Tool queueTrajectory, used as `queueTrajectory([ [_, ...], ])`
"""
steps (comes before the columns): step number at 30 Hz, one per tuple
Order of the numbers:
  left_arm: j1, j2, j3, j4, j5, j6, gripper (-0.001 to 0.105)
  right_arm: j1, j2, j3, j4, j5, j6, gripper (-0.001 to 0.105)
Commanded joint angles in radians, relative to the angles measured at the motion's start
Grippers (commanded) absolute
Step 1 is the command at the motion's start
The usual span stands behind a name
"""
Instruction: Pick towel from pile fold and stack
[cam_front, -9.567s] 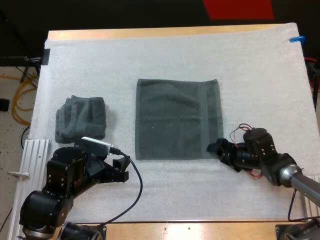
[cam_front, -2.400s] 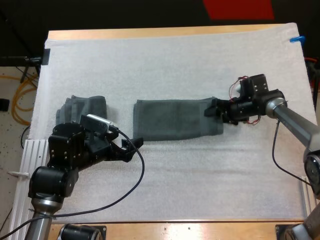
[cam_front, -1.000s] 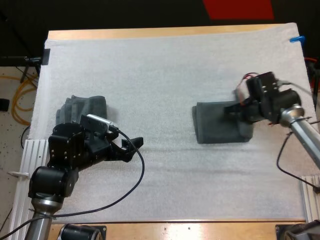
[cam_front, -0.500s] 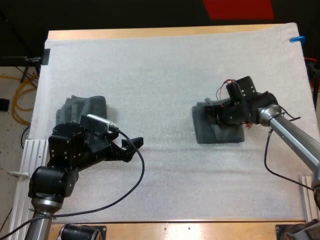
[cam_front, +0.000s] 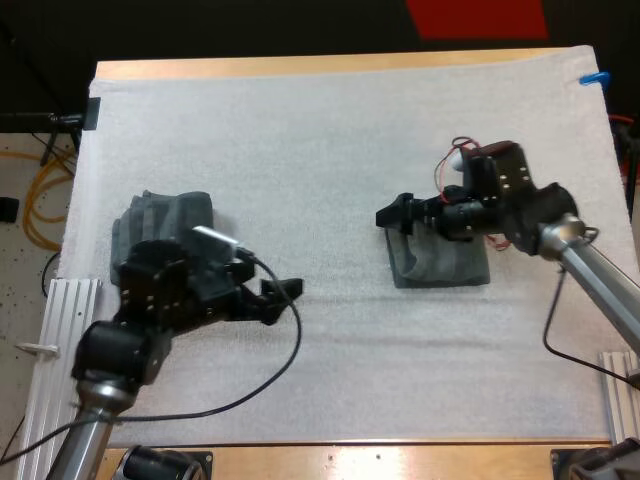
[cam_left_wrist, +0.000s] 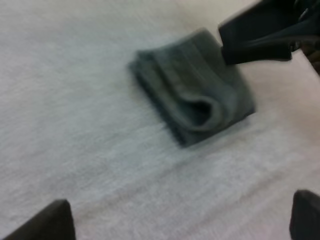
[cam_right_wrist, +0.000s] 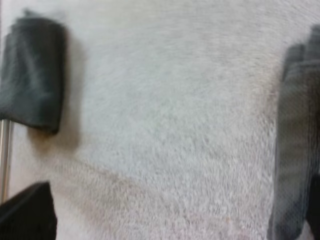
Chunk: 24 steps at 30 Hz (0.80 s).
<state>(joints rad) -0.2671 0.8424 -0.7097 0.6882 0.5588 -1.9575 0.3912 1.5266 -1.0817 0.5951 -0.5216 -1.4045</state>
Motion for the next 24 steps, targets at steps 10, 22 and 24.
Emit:
queueTrajectory([
  [10,-0.158,0.269,-0.006,-0.344,0.0,-0.297,0.083,-0.004,-0.316,0.002,0.212,0.101,-0.148,0.1],
  [22,-0.16,0.645,-0.18,-0.445,0.016,-0.354,0.083,-0.004,-0.609,0.002,0.461,0.257,-0.171,0.1],
  [24,-0.164,0.685,-0.21,-0.423,0.017,-0.357,0.083,-0.004,-0.646,0.002,0.498,0.271,-0.171,0.1],
])
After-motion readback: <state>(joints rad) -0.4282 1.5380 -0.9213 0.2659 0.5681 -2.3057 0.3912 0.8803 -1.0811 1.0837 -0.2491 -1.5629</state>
